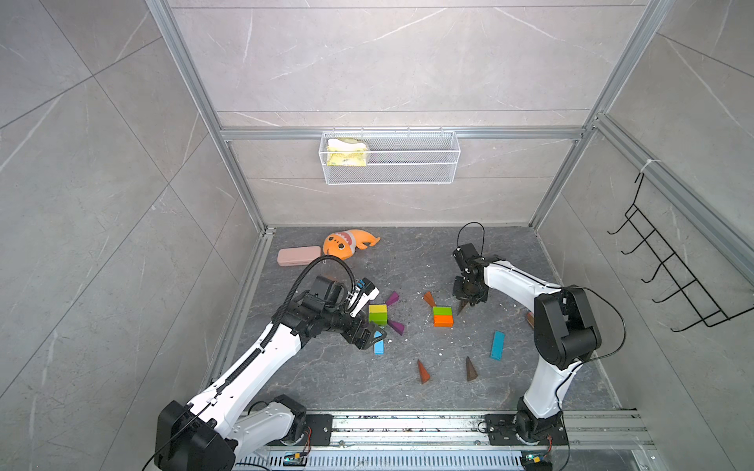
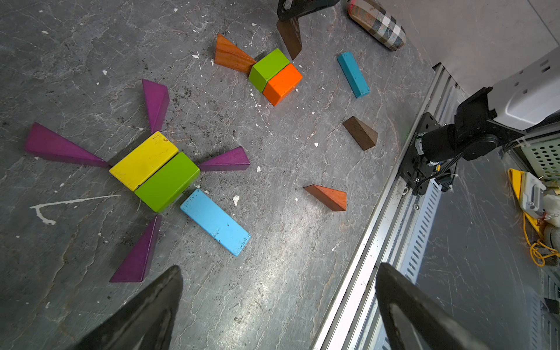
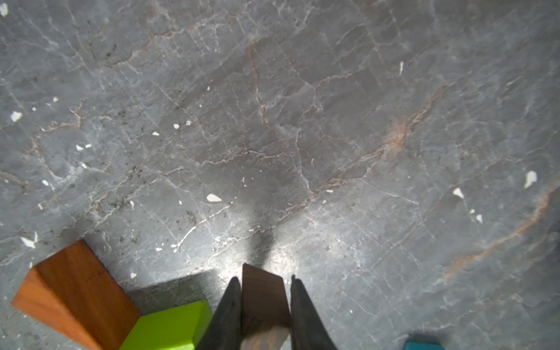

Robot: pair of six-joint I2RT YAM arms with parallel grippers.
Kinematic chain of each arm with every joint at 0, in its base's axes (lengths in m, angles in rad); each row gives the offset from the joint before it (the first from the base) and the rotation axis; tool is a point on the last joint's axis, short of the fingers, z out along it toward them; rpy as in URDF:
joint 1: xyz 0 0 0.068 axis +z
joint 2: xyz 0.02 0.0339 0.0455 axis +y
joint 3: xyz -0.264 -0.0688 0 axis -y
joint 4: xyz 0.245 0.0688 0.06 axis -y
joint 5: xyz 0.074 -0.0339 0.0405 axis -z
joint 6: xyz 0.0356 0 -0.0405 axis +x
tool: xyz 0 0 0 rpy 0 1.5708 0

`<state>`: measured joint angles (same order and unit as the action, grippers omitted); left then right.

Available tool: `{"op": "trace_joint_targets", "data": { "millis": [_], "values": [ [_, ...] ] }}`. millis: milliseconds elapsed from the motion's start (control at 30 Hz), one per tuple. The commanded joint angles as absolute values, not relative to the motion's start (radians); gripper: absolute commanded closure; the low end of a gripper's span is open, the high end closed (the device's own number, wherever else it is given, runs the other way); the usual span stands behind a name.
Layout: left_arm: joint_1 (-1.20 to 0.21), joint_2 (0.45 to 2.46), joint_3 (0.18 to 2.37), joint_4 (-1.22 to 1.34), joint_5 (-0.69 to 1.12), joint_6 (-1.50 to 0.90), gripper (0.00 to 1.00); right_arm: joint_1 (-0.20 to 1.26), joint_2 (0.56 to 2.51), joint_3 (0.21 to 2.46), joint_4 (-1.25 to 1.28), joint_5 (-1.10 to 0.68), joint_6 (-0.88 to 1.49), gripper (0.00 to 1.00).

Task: Assemble a small pinwheel with building blocks
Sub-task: Pick up the building block from the center of the board, then assemble the building block at the center of the board.

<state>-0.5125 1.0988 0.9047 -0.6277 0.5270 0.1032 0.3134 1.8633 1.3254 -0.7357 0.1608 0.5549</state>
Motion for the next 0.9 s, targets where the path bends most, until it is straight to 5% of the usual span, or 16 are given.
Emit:
{"op": "trace_joint_targets", "data": {
  "millis": [0, 867],
  "values": [
    [-0.516, 1.091, 0.937, -0.626, 0.547, 0.11, 0.0, 0.31, 1.901, 1.372, -0.781, 0.181, 0.569, 0.78],
    [-0.516, 1.092, 0.933, -0.625, 0.548, 0.113, 0.0, 0.297, 2.018, 1.463, -0.807, 0.175, 0.628, 0.78]
  ]
}}
